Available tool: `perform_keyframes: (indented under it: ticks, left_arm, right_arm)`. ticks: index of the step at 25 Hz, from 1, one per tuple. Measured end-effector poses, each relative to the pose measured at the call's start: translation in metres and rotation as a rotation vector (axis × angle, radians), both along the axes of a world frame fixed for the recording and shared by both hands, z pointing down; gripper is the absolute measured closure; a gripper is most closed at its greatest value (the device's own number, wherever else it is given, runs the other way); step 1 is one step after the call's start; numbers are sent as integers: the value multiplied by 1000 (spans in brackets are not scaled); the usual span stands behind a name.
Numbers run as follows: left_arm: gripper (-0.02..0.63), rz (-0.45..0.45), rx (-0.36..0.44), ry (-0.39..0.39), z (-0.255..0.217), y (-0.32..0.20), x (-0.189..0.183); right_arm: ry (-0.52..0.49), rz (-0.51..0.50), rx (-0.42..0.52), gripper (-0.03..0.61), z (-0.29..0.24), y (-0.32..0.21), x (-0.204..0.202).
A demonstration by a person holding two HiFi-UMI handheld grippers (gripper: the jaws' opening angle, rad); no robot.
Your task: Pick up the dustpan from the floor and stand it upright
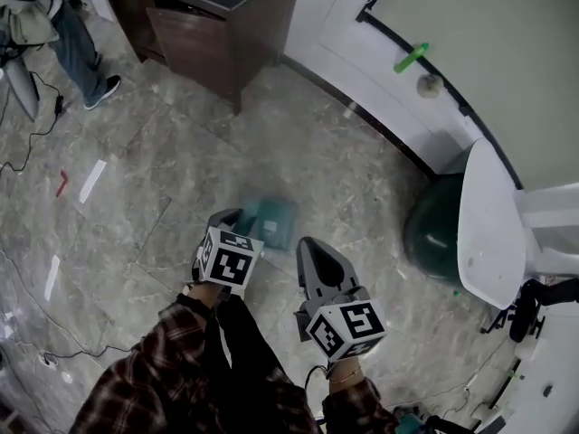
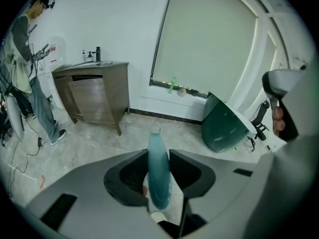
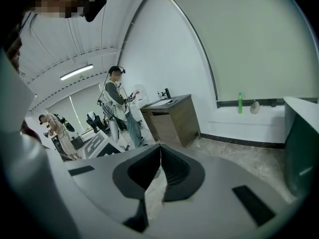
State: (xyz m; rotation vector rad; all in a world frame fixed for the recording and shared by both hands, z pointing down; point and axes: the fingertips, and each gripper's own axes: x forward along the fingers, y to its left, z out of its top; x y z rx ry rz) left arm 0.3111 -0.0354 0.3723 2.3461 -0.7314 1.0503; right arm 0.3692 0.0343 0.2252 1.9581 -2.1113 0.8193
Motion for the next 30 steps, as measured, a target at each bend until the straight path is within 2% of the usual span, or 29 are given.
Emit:
perform_keyframes:
  ticks: [5,14,19,24,30]
  left_arm:
    - [486,-16,-16,25,0,-4,18]
    - [486,-52,-32,11,3,-13,12]
    - [486,-51,4,7,0,-16,5]
    - [486,-67,-10,10,3,-16,-6]
    - [486,-30,-2,7,-4,-14,-10]
  right_arm:
    - [-17,42,17,566,-1,7,18]
    - [-19,75,14,568,-10,19,30]
    - [-8,71,25,568,-18,18,22]
    - [1,72,32,566,-23,19,11]
    - [6,85,35,566,-26,22,5]
